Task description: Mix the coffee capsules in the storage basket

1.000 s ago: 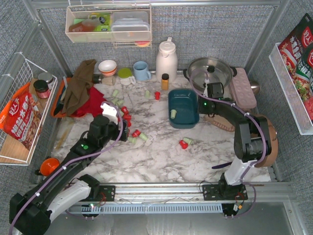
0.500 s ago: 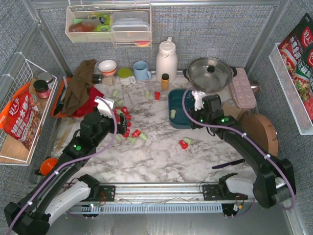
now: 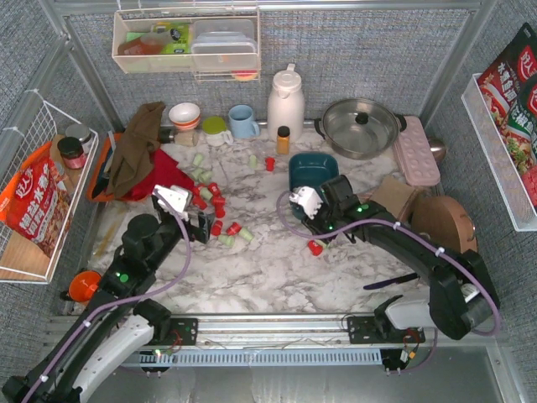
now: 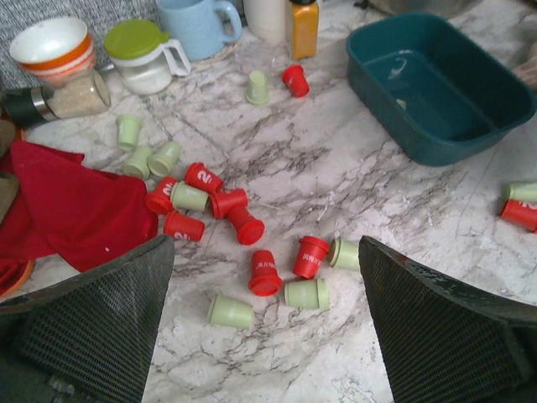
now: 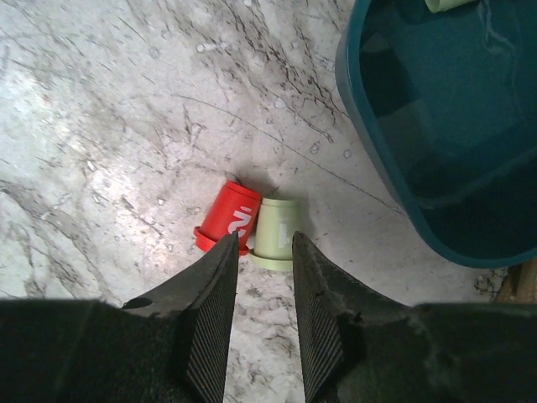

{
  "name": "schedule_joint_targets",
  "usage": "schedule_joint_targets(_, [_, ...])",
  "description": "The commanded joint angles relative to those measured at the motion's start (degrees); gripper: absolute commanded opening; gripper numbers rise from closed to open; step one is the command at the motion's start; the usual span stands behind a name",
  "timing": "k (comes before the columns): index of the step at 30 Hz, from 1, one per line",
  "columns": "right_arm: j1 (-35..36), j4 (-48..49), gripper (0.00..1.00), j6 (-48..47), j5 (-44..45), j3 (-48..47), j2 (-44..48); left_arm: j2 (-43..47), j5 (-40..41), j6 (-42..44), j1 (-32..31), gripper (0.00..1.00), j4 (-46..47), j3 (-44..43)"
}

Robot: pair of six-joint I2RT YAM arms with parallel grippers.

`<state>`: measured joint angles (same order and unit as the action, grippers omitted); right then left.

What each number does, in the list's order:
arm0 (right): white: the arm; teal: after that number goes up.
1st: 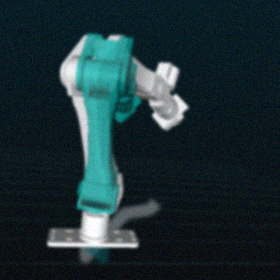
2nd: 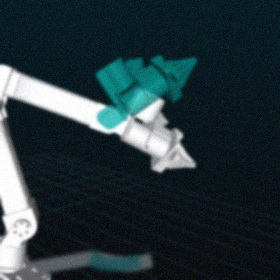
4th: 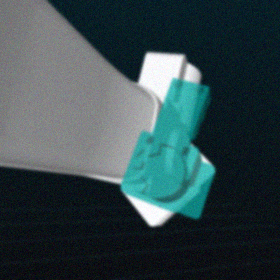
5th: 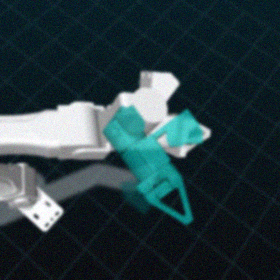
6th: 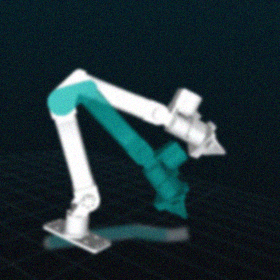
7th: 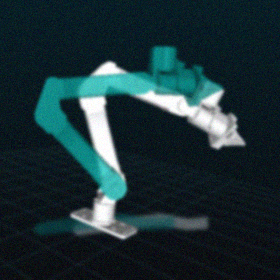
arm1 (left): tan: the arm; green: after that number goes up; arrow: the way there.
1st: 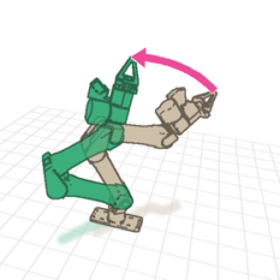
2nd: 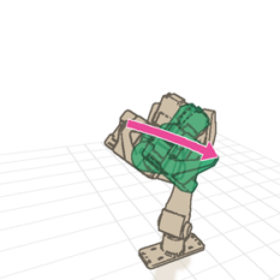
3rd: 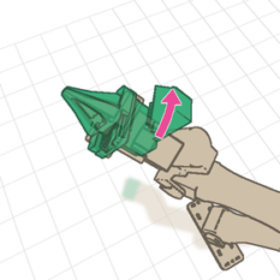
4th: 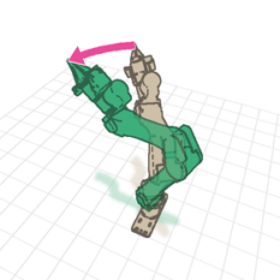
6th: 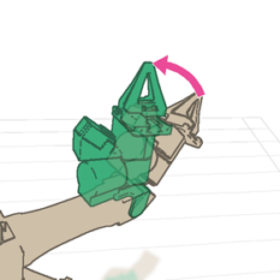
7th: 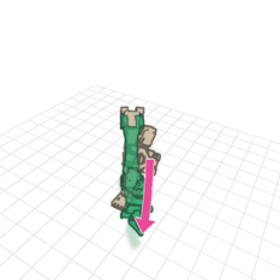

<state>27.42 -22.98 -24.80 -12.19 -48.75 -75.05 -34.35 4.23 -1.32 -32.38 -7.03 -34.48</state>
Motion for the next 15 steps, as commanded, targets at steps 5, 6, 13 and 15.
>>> schedule_joint_targets(5, [0.18,-6.83,0.38,-4.03,6.42,-2.86,-6.25,3.54,-3.81,1.15,0.04,0.99,2.89,0.99])
schedule_joint_targets(6, [0.11,-6.74,0.39,-4.10,7.04,-2.80,-7.09,3.72,-3.99,1.15,0.10,0.99,2.87,0.95])
schedule_joint_targets(13, [-0.26,-5.60,0.41,-3.08,8.68,-4.06,-12.96,4.65,-4.23,0.90,0.09,0.99,2.50,1.12])
schedule_joint_targets(15, [-0.26,-4.63,0.41,-2.99,8.09,-4.23,-13.84,4.80,-4.27,0.80,0.12,0.99,2.54,1.21])
